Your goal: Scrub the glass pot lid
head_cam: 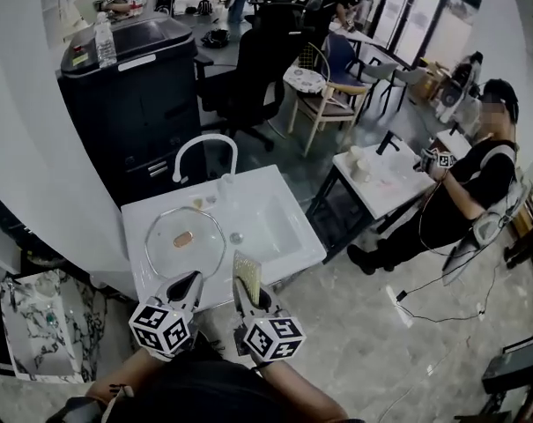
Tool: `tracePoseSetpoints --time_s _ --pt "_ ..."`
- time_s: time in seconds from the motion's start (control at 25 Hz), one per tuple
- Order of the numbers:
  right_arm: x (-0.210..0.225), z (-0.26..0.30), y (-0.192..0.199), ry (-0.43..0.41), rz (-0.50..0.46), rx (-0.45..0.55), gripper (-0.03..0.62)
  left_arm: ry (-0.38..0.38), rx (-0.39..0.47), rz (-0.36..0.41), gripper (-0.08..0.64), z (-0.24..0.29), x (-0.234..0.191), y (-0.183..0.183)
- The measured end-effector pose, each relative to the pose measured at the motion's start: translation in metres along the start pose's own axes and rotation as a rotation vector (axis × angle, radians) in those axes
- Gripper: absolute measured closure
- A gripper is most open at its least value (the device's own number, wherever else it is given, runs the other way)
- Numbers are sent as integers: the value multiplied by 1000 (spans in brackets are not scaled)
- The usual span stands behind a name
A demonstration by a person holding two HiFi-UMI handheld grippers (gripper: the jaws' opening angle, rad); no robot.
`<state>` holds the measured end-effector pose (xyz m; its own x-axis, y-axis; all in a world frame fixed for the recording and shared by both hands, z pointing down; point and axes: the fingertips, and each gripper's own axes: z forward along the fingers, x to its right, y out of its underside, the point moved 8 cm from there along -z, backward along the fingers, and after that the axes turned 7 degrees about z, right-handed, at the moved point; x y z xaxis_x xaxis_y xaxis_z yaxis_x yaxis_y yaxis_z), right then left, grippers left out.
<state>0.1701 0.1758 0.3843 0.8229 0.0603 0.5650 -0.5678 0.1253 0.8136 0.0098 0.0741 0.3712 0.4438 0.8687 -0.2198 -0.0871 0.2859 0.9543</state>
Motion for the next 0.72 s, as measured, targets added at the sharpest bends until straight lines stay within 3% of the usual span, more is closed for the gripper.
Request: tracePoseSetpoints --time_s 0.2,0.48,0.72 --pt "4 56 -12 25 5 -18 526 -17 48 -10 560 16 -47 -20" --pt "10 133 -1 43 27 -144 526 -154 16 -94 560 0 -129 -7" --pt "33 202 10 -16 45 -317 526 -301 13 -139 560 -9 -157 0"
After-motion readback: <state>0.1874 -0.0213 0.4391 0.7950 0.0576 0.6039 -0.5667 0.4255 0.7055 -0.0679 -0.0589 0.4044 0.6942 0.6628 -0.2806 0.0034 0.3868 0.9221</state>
